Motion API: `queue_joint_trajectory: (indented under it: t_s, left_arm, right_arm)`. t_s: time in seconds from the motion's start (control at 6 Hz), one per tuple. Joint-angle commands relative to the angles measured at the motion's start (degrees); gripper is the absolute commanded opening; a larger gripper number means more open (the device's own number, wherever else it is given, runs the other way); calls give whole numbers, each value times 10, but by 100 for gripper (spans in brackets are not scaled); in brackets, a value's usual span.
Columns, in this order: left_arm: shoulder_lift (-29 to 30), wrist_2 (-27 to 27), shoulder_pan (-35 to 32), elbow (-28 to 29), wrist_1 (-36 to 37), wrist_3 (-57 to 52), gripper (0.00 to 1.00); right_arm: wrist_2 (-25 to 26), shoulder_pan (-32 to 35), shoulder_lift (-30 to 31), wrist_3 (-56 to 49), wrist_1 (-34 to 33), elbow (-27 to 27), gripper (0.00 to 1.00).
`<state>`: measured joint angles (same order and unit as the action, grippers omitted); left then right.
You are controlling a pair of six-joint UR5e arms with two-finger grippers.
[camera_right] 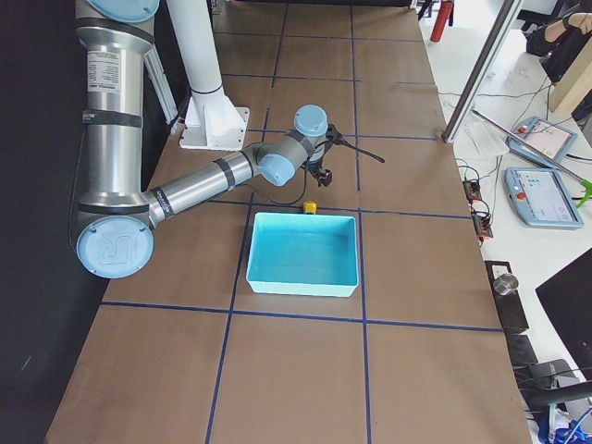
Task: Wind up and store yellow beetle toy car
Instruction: 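Move the right gripper over the car beside the blue bin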
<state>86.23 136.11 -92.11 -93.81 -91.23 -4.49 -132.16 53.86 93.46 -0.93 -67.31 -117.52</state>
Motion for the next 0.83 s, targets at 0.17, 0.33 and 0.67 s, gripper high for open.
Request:
queue_joint_trajectory:
  t_s: [0.17,0.33,0.67]
  left_arm:
    - [-3,-1,0,-1,-2,0,100]
    - [-5,-1,0,-1,-2,0,100]
    - [-5,1,0,-1,-2,0,100]
  right_arm:
    - [150,-71,34,-165,-2,-12,98]
    - [172,-95,46,-189,-5,-12,98]
    - [189,-136,44,-206,-17,-5,97]
